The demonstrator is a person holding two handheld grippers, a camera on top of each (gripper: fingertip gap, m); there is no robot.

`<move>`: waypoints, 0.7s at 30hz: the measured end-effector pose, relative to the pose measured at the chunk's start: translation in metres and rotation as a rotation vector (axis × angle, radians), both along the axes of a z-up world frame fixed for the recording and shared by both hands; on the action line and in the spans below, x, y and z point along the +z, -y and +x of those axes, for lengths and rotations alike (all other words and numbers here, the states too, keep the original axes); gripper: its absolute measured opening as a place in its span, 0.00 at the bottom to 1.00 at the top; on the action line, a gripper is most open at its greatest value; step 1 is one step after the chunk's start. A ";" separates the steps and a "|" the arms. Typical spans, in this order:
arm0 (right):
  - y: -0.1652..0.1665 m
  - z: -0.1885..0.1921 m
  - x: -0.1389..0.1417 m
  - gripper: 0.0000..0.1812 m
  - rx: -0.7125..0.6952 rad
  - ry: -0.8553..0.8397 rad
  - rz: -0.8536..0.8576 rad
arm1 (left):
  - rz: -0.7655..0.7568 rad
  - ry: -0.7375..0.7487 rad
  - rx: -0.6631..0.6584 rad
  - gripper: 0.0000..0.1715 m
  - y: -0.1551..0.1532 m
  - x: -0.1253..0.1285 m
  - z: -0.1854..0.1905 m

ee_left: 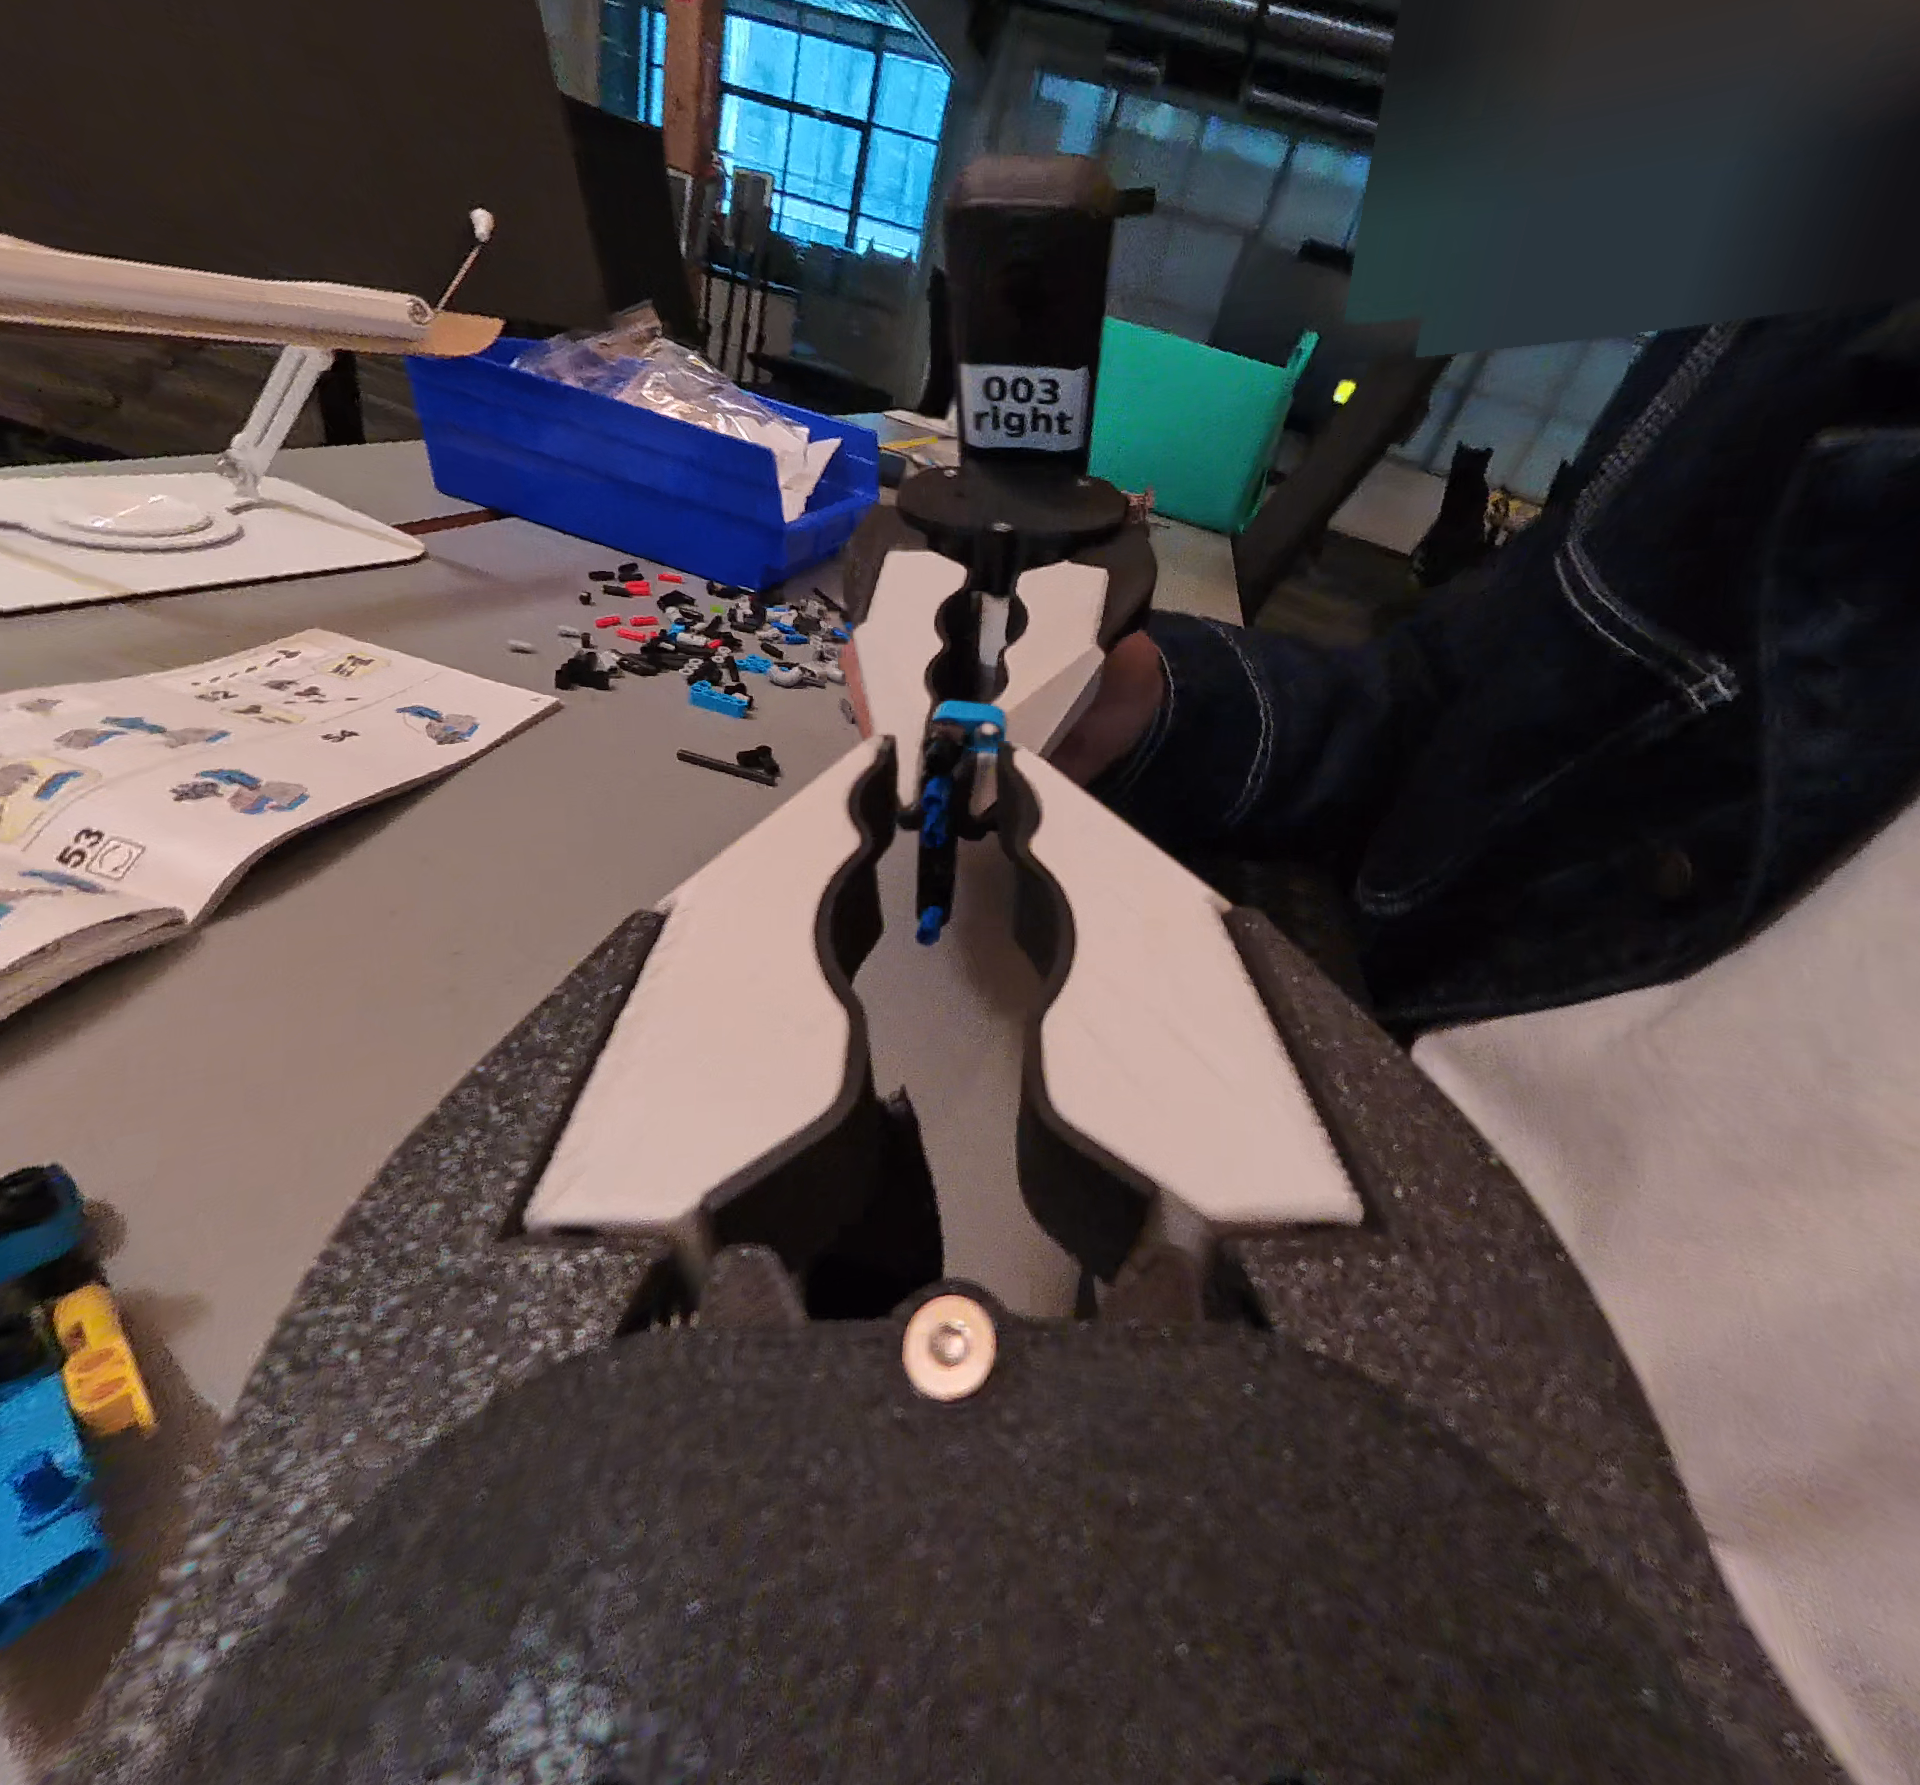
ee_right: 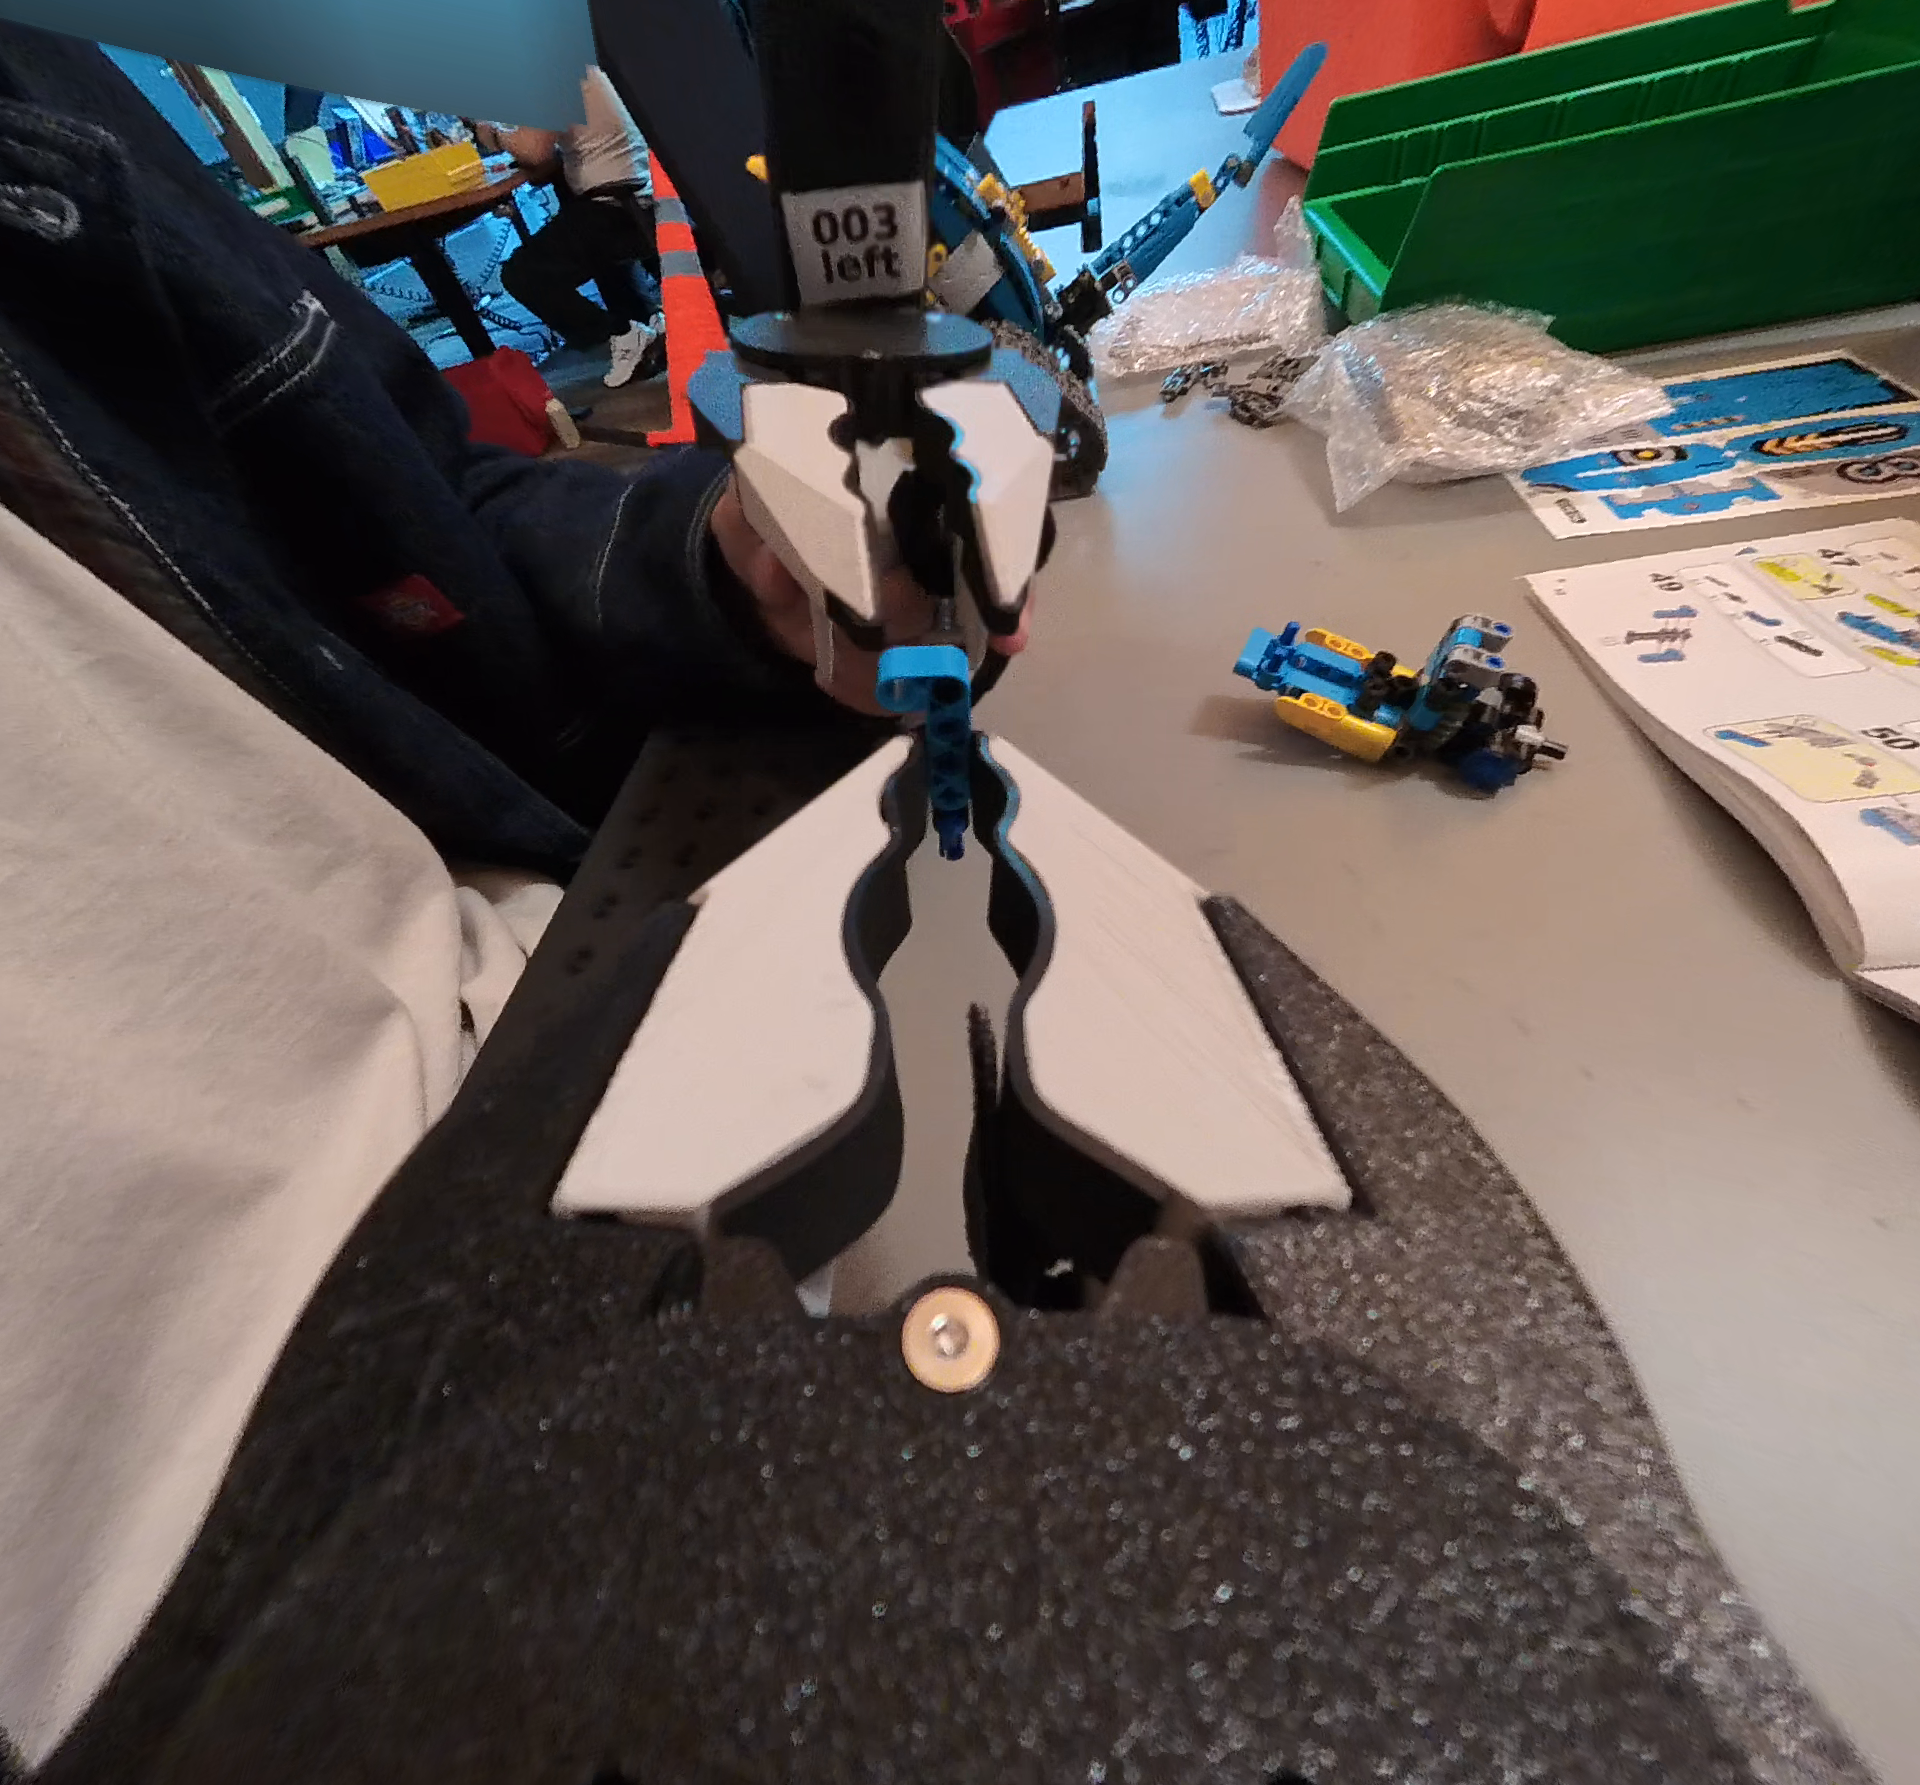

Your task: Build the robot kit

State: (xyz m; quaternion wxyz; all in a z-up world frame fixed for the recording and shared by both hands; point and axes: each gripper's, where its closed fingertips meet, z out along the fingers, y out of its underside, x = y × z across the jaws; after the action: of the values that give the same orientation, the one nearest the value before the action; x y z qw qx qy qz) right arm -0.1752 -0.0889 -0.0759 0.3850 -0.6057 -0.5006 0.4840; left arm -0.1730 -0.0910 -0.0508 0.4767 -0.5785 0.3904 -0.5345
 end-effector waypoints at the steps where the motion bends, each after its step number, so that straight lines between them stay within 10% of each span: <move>1: 0.002 -0.001 -0.001 0.04 0.012 0.006 -0.003 | 0.010 0.000 -0.010 0.11 0.002 0.001 0.000; 21: 0.009 0.000 -0.014 0.04 0.026 0.073 -0.045 | -0.057 -0.072 -0.068 0.05 0.006 -0.016 0.006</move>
State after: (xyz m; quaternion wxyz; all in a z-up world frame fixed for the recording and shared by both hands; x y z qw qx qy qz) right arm -0.1754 -0.0981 -0.0894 0.3463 -0.6252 -0.5110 0.4776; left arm -0.1671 -0.0971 -0.0665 0.4273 -0.5972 0.4112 -0.5400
